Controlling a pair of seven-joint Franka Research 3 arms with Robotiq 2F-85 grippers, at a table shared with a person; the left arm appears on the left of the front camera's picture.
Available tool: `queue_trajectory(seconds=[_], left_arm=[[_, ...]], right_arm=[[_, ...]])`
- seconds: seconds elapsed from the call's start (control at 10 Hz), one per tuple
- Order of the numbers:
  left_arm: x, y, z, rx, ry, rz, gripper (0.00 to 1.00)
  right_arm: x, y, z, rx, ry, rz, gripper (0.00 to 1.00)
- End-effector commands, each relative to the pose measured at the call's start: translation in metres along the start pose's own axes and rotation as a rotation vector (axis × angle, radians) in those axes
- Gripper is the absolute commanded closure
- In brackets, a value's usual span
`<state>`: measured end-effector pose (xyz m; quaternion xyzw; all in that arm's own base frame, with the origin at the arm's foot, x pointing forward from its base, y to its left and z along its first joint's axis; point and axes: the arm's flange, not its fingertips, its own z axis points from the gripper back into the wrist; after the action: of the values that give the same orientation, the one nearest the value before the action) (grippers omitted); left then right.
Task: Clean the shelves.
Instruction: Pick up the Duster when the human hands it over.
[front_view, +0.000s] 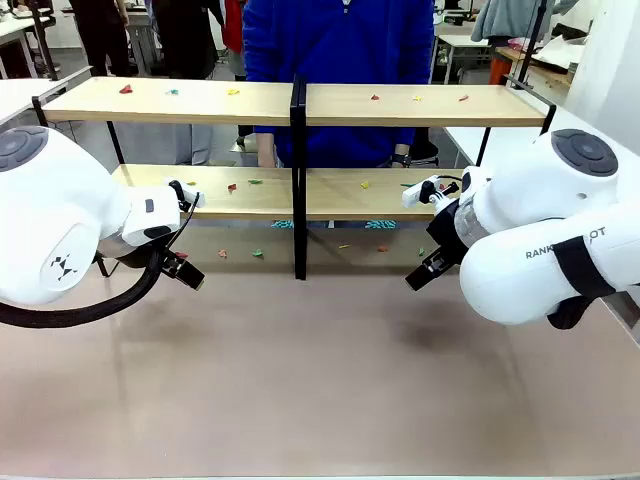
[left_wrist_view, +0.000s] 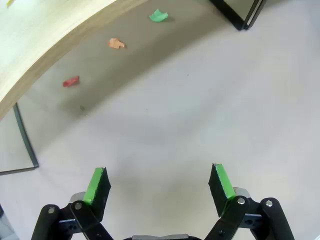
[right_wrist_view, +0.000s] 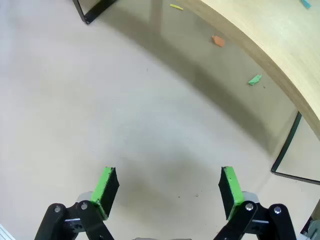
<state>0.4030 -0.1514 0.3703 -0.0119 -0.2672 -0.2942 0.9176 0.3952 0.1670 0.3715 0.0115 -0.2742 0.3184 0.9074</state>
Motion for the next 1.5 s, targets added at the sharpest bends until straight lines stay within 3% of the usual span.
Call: queue_trajectory(seconds=[0.0,1.4], left_arm=[[0.0001,0.0000,0.0002,0.000,-0.001,0.000,0.00],[0.0001,0.0000,0.0002,0.000,-0.001,0.000,0.00]], right_arm=[[0.0000,0.0000,0.0000,0.000,0.000,0.000,0.00],[0.0000,0.0000,0.0000,0.000,0.000,0.000,0.00]])
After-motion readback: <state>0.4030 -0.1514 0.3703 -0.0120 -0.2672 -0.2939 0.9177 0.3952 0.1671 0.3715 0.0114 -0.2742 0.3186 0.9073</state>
